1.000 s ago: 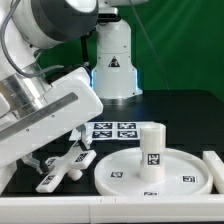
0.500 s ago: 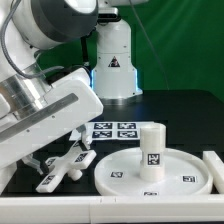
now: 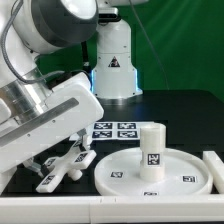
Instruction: Assemble round table
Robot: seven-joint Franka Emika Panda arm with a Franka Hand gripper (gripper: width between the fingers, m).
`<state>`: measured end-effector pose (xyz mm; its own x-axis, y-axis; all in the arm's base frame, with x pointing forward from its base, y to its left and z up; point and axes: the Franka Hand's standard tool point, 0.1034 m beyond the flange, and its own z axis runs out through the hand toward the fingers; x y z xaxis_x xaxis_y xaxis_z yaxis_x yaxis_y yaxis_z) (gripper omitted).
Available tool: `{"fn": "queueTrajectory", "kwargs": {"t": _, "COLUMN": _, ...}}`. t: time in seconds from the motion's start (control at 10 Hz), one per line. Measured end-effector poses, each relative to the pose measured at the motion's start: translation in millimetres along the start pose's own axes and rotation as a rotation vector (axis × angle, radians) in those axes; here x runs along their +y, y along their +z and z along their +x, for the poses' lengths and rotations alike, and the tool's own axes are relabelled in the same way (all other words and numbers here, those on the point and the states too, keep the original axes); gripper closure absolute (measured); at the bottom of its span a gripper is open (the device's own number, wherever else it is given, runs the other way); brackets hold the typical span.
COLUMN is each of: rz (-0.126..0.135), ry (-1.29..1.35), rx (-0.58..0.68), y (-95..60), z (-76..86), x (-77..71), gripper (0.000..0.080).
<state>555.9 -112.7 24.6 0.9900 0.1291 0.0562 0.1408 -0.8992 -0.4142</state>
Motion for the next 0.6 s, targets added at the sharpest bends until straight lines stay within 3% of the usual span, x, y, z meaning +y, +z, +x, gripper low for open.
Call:
{"fn": "queueTrajectory", "kwargs": {"t": 0.1, "rz": 0.001, "ry": -0.004, "rx": -0.002, "y": 0.8, "z": -0.1, "x": -0.9, "gripper": 0.0151}}
{"fn": "queueTrajectory", "kwargs": {"t": 0.3, "rz": 0.001, "ry": -0.002, "rx": -0.002, "y": 0.7, "z": -0.3, "x": -0.3, "gripper": 0.0356}}
{"fn": "queueTrajectory", "kwargs": {"t": 0.6, "rz": 0.001, "ry": -0.002, "rx": -0.002, "y": 0.7, "z": -0.3, "x": -0.3, "gripper": 0.0356}}
